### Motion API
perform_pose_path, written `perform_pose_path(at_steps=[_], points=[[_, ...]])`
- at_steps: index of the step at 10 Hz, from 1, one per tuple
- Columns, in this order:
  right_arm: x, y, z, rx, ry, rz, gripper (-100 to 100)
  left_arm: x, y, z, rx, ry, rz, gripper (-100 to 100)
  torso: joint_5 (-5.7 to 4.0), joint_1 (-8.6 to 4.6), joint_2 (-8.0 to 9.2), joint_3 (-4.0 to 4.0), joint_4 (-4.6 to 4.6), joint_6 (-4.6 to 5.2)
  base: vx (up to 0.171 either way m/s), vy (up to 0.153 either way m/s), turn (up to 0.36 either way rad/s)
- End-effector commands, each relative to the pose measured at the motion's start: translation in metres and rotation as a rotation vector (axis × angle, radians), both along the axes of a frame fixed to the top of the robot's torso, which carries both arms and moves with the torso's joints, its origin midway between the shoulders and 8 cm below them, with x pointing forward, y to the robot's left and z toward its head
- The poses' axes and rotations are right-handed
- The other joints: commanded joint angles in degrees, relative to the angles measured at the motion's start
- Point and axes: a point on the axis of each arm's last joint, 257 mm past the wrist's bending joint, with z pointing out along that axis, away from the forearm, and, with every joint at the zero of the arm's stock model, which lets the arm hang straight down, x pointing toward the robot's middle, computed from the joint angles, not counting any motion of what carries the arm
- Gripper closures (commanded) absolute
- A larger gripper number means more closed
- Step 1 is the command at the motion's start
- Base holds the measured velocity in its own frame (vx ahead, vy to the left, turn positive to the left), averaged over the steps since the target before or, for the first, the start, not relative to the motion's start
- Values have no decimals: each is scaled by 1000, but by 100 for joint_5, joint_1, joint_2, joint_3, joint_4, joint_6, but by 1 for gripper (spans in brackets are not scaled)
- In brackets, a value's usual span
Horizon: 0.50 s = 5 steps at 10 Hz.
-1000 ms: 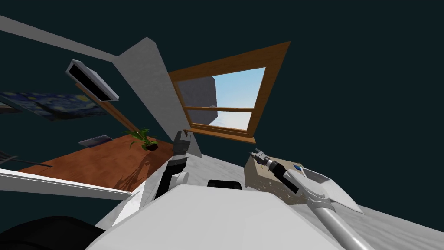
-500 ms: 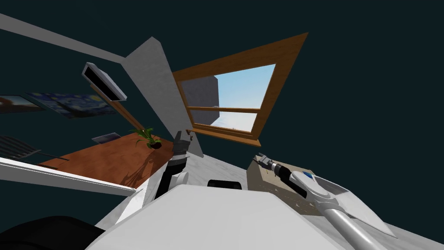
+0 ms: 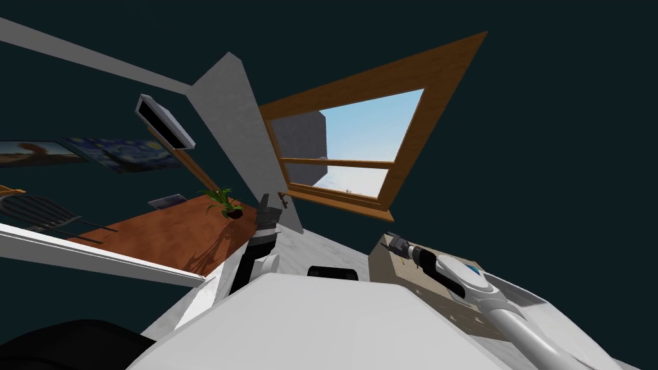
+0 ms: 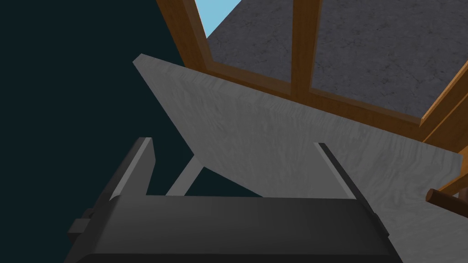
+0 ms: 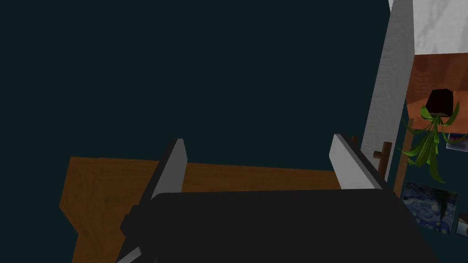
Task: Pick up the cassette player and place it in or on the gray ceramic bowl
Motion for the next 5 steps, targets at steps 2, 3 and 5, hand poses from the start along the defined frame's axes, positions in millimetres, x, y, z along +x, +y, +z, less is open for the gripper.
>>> perform_pose_path(at_steps=[2, 3, 5], points=[[-19, -22, -20, -70, 55, 29, -100, 0, 0, 0, 0, 0, 0, 0, 1, 5, -3, -1, 0, -1, 60, 31, 47], [-31, -33, -30, -123, 92, 64, -100, 0, 0, 0, 0, 0, 0, 0, 0, 3, 1, 0, 0, 0, 59, 31, 73], [-34, -38, -34, -125, 102, 54, -100, 0, 0, 0, 0, 0, 0, 0, 1, 3, 2, 1, 0, 0, 36, 15, 15]])
